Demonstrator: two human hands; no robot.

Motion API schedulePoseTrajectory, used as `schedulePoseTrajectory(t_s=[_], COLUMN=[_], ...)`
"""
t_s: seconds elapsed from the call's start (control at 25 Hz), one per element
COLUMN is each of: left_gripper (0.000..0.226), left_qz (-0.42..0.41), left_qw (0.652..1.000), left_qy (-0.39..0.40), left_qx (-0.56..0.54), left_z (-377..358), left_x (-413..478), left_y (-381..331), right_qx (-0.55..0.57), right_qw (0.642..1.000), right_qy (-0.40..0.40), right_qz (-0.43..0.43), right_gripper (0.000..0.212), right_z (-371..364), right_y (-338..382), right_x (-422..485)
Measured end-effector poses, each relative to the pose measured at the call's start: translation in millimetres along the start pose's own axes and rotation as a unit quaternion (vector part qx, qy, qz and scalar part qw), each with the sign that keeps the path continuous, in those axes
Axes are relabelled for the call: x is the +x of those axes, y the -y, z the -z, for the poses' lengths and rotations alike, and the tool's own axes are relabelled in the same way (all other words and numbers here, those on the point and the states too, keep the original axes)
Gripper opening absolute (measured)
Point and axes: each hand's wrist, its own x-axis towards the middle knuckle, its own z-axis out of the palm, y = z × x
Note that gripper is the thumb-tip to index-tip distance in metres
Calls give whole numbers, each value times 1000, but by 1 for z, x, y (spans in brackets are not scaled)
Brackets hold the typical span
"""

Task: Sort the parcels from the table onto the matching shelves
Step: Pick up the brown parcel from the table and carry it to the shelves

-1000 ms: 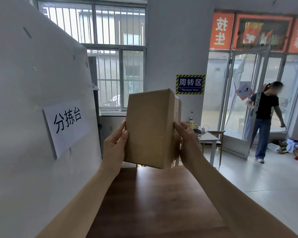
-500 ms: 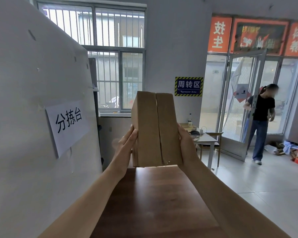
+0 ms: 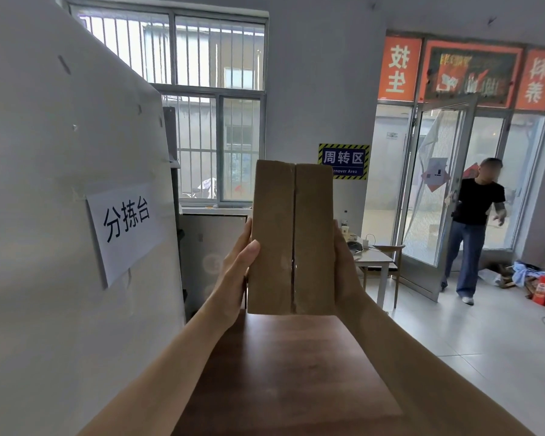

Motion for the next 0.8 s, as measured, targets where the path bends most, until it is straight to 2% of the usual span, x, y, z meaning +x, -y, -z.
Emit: schedulePoseTrajectory(t_s=[0.12, 0.16, 0.24, 0.36, 0.52, 0.6, 0.68, 0.8], left_gripper=[41, 31, 31, 39, 36, 34, 33, 31], left_qz=[3, 3, -13, -49, -58, -51, -39, -41], left_qw=[999, 998, 996, 991, 979, 976, 977, 989], left_qy=[-38, -58, -86, -118, -187, -208, -207, -142], left_qx=[-10, -7, 12, 44, 53, 40, 26, 3], left_z=[5, 7, 14, 22, 26, 23, 15, 7], left_x=[1, 1, 3, 7, 15, 19, 20, 21], left_y=[-3, -5, -7, -2, 10, 15, 16, 18], right_qx=[-69, -75, -74, -53, -24, -19, -27, -44], right_qw=[995, 993, 988, 988, 983, 983, 982, 985], right_qy=[-67, -84, -105, -117, -156, -155, -158, -128], right_qz=[19, 42, 83, 90, 90, 100, 99, 103], right_gripper=[62, 52, 26, 25, 33, 23, 22, 27], right_z=[13, 18, 30, 36, 35, 34, 30, 25], right_y=[-8, -8, -6, -2, 5, 8, 9, 6], right_x=[8, 8, 10, 9, 11, 12, 11, 11])
